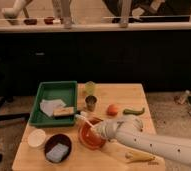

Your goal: Place brush in red bowl

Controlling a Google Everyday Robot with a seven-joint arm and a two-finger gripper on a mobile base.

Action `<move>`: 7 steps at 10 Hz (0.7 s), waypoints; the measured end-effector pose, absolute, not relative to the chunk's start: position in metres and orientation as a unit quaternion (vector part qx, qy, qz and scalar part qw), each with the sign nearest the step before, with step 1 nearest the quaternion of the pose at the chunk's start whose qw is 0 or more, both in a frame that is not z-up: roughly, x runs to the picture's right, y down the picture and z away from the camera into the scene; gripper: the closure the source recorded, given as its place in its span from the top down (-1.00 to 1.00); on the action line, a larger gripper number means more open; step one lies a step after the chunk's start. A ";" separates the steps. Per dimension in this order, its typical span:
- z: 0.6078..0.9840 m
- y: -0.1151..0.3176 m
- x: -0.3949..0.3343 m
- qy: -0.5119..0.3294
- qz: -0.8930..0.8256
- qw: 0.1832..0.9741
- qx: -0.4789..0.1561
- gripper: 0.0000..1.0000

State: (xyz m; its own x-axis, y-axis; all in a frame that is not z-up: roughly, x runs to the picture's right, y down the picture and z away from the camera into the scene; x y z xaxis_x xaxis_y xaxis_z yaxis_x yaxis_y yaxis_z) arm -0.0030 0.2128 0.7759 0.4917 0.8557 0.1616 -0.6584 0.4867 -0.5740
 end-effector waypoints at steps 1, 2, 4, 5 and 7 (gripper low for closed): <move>0.776 0.213 -0.003 -0.219 0.454 0.834 -0.225 -0.89; 0.776 0.213 -0.003 -0.219 0.454 0.834 -0.225 -0.98; 0.776 0.213 -0.003 -0.219 0.454 0.834 -0.225 -0.93; 0.776 0.213 -0.003 -0.219 0.454 0.834 -0.225 -0.75; 0.776 0.213 -0.003 -0.219 0.454 0.834 -0.225 -0.35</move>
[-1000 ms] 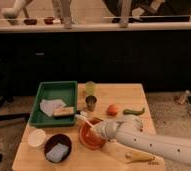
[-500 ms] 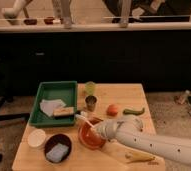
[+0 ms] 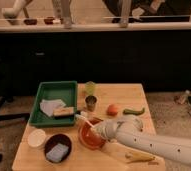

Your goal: Place brush in red bowl

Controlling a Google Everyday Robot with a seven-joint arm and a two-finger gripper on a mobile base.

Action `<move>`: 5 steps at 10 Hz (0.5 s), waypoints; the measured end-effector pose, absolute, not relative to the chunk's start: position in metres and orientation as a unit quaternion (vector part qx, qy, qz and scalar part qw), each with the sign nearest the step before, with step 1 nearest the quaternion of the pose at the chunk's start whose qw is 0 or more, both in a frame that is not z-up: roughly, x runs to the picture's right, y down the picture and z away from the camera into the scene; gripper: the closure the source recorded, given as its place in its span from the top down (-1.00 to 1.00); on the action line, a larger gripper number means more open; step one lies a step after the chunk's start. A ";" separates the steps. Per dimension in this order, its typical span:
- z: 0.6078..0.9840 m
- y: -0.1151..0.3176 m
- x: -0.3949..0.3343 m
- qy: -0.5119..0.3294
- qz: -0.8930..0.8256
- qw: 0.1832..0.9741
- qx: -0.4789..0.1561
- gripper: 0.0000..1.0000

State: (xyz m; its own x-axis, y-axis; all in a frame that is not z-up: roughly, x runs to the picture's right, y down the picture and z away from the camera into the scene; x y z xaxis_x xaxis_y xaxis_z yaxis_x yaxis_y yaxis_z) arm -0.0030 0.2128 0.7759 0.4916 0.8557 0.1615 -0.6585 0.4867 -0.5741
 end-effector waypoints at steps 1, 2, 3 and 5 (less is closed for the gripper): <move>0.776 0.213 -0.003 -0.219 0.454 0.834 -0.225 -0.16; 0.776 0.213 -0.003 -0.219 0.454 0.834 -0.225 0.07; 0.776 0.213 -0.003 -0.219 0.454 0.834 -0.225 0.25; 0.776 0.213 -0.003 -0.219 0.454 0.834 -0.225 0.57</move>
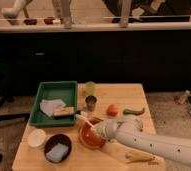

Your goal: Place brush in red bowl

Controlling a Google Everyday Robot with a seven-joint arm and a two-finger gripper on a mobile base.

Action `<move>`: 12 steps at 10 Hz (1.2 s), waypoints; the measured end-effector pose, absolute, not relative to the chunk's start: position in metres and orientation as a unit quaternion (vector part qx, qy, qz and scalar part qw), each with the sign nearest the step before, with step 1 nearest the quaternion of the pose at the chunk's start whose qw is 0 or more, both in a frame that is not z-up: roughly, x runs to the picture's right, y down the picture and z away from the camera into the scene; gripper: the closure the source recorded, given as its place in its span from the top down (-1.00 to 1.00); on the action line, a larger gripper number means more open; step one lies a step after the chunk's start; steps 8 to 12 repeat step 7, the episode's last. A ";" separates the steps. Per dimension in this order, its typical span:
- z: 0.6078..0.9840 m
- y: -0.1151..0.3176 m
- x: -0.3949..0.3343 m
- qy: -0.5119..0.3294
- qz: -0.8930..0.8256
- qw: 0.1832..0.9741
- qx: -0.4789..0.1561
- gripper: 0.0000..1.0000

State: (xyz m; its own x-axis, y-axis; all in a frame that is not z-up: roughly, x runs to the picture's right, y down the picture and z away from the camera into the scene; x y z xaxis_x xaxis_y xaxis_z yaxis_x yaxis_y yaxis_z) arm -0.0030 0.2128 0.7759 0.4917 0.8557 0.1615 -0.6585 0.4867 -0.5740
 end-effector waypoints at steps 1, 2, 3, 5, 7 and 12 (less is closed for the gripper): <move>0.776 0.213 -0.003 -0.219 0.454 0.834 -0.225 0.60; 0.776 0.213 -0.003 -0.219 0.454 0.834 -0.225 0.60; 0.776 0.213 -0.003 -0.219 0.454 0.834 -0.225 0.60; 0.776 0.213 -0.003 -0.219 0.454 0.834 -0.225 0.60; 0.776 0.213 -0.003 -0.219 0.454 0.834 -0.225 0.60; 0.776 0.213 -0.003 -0.219 0.454 0.834 -0.225 0.60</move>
